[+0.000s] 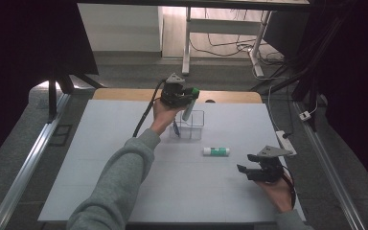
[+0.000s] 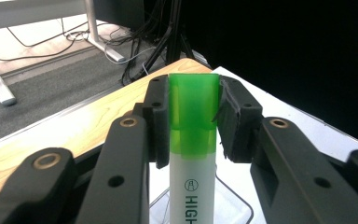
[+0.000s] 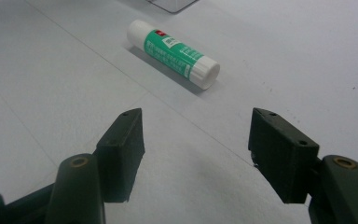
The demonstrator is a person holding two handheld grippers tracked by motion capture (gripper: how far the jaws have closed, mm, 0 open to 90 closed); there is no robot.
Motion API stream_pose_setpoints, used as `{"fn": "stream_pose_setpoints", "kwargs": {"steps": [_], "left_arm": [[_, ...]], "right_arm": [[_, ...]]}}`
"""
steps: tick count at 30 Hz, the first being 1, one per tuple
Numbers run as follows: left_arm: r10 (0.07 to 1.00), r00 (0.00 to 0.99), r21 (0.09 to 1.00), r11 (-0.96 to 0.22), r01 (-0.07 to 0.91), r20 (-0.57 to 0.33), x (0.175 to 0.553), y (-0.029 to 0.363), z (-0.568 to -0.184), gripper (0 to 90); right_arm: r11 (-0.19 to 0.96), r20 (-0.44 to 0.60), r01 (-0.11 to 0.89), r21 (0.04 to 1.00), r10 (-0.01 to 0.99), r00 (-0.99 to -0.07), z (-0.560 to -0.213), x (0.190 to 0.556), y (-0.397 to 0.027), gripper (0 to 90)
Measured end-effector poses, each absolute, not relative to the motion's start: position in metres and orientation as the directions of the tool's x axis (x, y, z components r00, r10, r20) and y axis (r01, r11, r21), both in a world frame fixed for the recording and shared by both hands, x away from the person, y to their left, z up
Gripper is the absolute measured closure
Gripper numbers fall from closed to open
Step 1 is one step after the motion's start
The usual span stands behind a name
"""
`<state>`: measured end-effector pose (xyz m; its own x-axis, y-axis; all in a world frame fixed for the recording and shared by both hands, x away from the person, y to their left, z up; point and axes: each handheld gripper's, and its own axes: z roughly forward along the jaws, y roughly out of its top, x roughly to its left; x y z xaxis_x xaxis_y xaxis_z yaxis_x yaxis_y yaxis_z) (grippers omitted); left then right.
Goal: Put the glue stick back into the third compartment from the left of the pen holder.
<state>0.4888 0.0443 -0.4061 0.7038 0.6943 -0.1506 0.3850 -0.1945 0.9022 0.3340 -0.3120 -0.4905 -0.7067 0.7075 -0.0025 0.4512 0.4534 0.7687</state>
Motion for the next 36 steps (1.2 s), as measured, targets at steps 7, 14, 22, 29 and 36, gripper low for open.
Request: {"fn": "stream_pose_setpoints", "kwargs": {"steps": [7, 14, 22, 29, 36], "left_arm": [[0.678, 0.725, 0.901, -0.229, 0.369, -0.124, 0.484, 0.044, -0.404, 54.1], [0.659, 0.744, 0.899, -0.255, 0.357, -0.109, 0.478, 0.047, -0.402, 52.1], [0.660, 0.738, 0.895, -0.236, 0.379, -0.138, 0.469, 0.058, -0.407, 50.9], [0.665, 0.731, 0.892, -0.225, 0.391, -0.152, 0.454, 0.076, -0.414, 50.9], [0.668, 0.727, 0.896, -0.212, 0.390, -0.158, 0.434, 0.100, -0.422, 50.1]], "right_arm": [[0.454, -0.002, 0.454, 0.767, 0.708, -0.706, -0.491, 0.334, -0.312, 35.3], [0.457, -0.004, 0.450, 0.767, 0.705, -0.709, -0.491, 0.334, -0.310, 35.3], [0.456, -0.005, 0.448, 0.769, 0.705, -0.709, -0.490, 0.334, -0.311, 35.3], [0.462, -0.008, 0.445, 0.767, 0.700, -0.714, -0.490, 0.334, -0.310, 35.3], [0.462, -0.009, 0.444, 0.768, 0.701, -0.713, -0.490, 0.334, -0.310, 35.3]]}}
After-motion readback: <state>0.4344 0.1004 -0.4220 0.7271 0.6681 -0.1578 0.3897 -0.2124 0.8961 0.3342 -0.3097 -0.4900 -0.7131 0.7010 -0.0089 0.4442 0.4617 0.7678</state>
